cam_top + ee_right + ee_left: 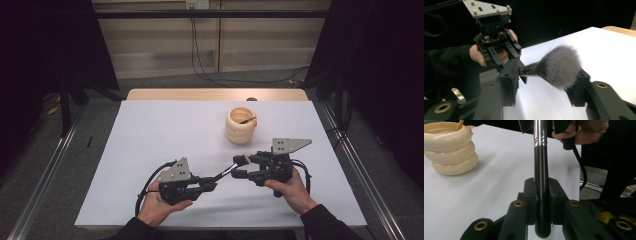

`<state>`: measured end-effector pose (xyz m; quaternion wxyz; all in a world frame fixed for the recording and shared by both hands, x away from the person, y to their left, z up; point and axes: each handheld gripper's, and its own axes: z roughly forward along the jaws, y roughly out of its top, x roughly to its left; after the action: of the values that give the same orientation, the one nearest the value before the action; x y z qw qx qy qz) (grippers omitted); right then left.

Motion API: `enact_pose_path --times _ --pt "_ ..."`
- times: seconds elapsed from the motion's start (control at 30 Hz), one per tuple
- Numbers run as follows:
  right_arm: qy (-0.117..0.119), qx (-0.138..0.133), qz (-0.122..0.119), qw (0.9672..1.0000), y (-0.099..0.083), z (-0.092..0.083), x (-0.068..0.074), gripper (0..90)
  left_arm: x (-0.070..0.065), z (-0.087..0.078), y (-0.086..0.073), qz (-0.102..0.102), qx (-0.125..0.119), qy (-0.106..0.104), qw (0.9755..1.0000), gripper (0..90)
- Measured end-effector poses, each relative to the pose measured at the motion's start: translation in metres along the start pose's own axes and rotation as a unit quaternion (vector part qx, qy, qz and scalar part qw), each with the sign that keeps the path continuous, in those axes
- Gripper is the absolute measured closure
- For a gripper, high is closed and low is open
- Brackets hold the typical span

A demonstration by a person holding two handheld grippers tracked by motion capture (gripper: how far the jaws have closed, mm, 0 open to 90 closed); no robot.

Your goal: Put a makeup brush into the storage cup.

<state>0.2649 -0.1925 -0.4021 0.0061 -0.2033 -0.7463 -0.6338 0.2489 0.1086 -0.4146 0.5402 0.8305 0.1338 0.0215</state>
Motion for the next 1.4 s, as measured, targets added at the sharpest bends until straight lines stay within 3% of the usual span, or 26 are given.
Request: enact_pose_path --times 0.33,0.4,0.8,1.03,1.17,1.4 --pt "0.026 0.004 0.012 0.9996 -0.002 -0.002 -0.004 70.3 0.000 0.002 -0.002 0.008 0.013 0.001 0.9999 79.2" --pt "0.029 0.003 0.013 0.9995 -0.002 -0.002 -0.004 71.6 0.000 0.003 -0.003 0.001 0.006 -0.003 1.0000 79.2" --pt "0.049 0.011 0.014 0.9986 -0.001 -0.001 -0.003 76.4 0.004 0.009 -0.010 0.017 0.021 -0.003 0.9996 77.6" --pt "0.053 0.015 0.012 0.9984 0.001 -0.001 -0.001 77.6 0.006 0.009 -0.011 0.007 0.007 0.006 0.9999 74.5" --pt "0.048 0.015 0.011 0.9987 0.001 -0.002 -0.001 77.7 0.007 0.008 -0.011 0.000 0.001 0.013 0.9999 70.0" --pt "0.041 0.016 0.010 0.9990 0.002 -0.003 -0.001 77.7 0.009 0.007 -0.012 -0.016 0.000 0.029 0.9994 52.0"
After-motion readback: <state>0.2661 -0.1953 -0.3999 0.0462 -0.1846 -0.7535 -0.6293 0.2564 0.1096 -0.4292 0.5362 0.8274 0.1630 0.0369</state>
